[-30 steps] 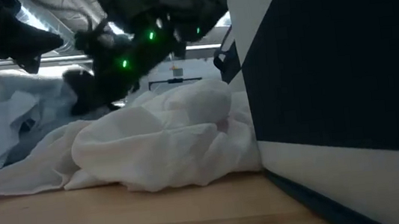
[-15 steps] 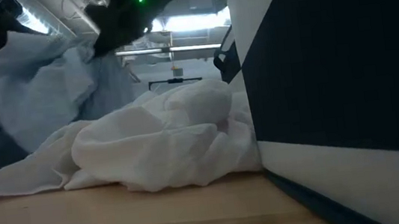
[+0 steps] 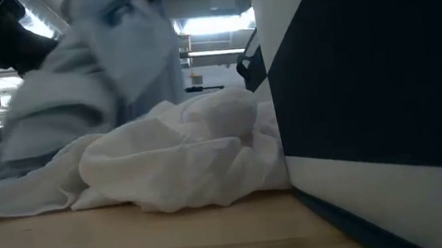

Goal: Sort clothes
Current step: Put the white pattern shirt into the top laundry bin

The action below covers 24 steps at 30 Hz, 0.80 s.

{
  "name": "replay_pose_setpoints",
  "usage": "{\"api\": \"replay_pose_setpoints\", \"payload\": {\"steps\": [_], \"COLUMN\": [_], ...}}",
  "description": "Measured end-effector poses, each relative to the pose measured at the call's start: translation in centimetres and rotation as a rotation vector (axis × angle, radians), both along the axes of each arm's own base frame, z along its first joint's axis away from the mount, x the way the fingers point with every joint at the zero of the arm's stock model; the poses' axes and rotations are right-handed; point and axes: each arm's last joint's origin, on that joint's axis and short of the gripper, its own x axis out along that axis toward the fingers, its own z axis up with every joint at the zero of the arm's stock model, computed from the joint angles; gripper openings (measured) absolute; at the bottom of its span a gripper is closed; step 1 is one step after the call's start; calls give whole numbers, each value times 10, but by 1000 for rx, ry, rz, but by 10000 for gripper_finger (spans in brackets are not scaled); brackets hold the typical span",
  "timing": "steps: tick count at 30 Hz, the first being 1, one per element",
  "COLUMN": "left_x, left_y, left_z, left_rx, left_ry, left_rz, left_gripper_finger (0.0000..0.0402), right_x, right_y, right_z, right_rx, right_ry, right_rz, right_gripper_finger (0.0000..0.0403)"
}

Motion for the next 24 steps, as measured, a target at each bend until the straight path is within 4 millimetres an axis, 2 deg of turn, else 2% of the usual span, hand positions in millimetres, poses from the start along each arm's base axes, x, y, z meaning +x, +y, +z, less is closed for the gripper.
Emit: {"api": "replay_pose_setpoints", "payload": {"steps": [15,24], "left_x": [0,0], "left_y": [0,0], "left_z": [0,0], "left_rx": [0,1], "left_ry": [-1,-1], "left_rz": [3,4], "left_gripper_finger": [40,40], "right_x": [-67,-110], "right_y": [-12,-44], "right_z": [92,142], "right_rx": [-139,-271], "right_ry": [-169,-266], "right_rz": [-121,-301], "right_gripper_finger": [17,17]}}
